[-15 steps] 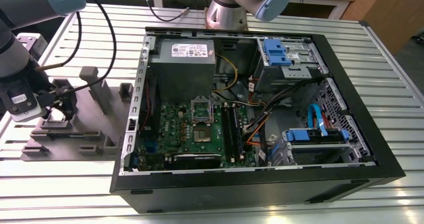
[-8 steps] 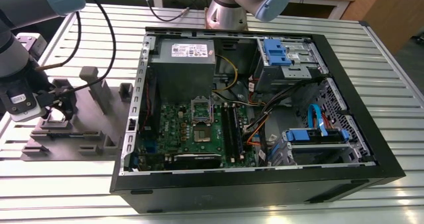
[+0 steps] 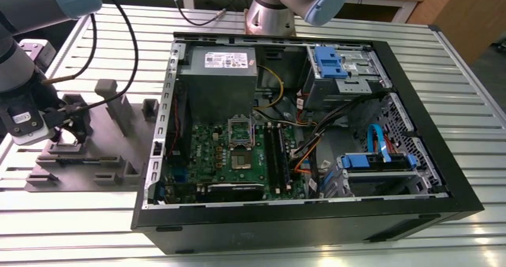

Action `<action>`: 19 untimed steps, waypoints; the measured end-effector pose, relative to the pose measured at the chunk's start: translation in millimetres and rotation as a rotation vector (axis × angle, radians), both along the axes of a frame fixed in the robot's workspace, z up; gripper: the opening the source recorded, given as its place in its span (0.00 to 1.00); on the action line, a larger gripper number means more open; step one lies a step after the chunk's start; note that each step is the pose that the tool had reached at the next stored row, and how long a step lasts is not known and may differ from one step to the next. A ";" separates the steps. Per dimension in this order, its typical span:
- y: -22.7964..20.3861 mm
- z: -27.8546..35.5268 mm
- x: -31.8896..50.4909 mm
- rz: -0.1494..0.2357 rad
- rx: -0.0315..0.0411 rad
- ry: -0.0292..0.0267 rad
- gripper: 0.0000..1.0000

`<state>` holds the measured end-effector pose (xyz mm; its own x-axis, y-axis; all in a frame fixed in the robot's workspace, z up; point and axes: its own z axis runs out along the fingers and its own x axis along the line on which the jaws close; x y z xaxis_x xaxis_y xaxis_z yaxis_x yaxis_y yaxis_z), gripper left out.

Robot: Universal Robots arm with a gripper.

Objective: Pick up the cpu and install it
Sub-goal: 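Pick up the cpu and move it towards the insertion slot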

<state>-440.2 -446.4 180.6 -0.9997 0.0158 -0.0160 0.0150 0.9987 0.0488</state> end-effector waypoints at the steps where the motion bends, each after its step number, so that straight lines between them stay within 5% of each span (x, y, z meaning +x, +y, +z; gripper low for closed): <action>1: 0.0 0.0 0.0 0.000 0.0000 -0.0001 0.59; 2: 0.0 0.0 0.0 0.000 0.0001 -0.0001 0.52; 9: 0.0 0.0 -0.3 0.000 0.0000 0.0000 0.52; 12: 0.0 0.0 -0.3 0.000 0.0000 -0.0001 0.60; 19: 0.0 0.6 -0.4 0.000 0.0000 -0.0001 0.60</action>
<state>-440.6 -446.4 181.2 -0.9997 0.0158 -0.0161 0.0150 0.9987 0.0488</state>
